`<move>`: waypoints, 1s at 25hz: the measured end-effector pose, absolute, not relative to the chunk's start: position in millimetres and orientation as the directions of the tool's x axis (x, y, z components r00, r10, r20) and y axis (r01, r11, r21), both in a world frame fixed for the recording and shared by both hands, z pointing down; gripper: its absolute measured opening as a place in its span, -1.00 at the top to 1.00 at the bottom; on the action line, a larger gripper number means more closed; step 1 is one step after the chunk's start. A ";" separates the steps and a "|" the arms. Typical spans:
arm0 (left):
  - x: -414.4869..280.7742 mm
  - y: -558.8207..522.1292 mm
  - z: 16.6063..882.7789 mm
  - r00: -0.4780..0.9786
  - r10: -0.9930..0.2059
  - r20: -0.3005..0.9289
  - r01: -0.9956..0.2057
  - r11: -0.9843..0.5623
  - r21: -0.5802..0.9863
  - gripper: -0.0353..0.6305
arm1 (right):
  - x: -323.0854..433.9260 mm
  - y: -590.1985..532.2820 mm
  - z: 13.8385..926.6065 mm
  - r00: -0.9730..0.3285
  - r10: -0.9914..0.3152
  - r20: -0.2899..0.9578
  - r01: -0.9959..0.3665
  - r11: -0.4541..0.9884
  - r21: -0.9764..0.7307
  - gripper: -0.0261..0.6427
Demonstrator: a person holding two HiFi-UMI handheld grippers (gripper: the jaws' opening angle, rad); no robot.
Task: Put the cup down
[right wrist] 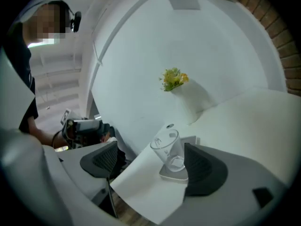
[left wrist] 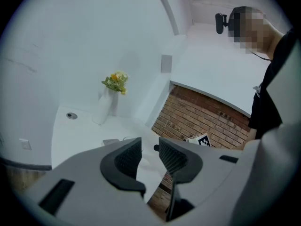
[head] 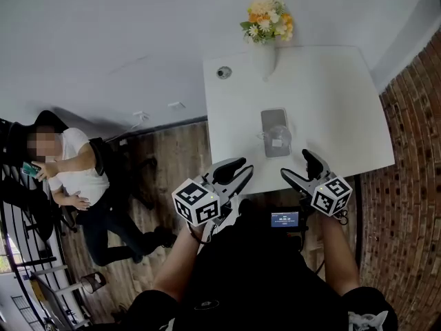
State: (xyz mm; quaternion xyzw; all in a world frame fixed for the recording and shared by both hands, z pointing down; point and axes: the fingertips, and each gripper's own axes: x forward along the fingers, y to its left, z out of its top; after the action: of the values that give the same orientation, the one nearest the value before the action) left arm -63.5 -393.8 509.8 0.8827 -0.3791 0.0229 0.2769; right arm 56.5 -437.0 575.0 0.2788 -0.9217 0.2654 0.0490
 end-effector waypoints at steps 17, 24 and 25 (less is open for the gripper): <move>-42.9 -404.6 481.6 0.765 -0.631 0.130 -0.612 -0.651 0.449 0.87 | 68.5 -426.7 467.6 -0.817 -0.577 0.021 -0.502 0.692 -0.519 0.83; -47.5 -405.0 478.1 0.760 -0.638 0.120 -0.616 -0.651 0.444 0.87 | 64.0 -434.3 466.0 -0.813 -0.582 0.032 -0.524 0.705 -0.479 0.86; -48.0 -404.9 477.6 0.760 -0.639 0.120 -0.617 -0.650 0.443 0.87 | 63.4 -435.5 466.0 -0.811 -0.585 0.033 -0.527 0.703 -0.478 0.86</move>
State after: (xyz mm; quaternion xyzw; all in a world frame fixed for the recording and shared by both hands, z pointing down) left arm -48.0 -404.9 477.6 0.9081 -0.3458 -0.0235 0.2350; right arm 63.4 -435.5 466.0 0.3018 -0.9208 0.2395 -0.0603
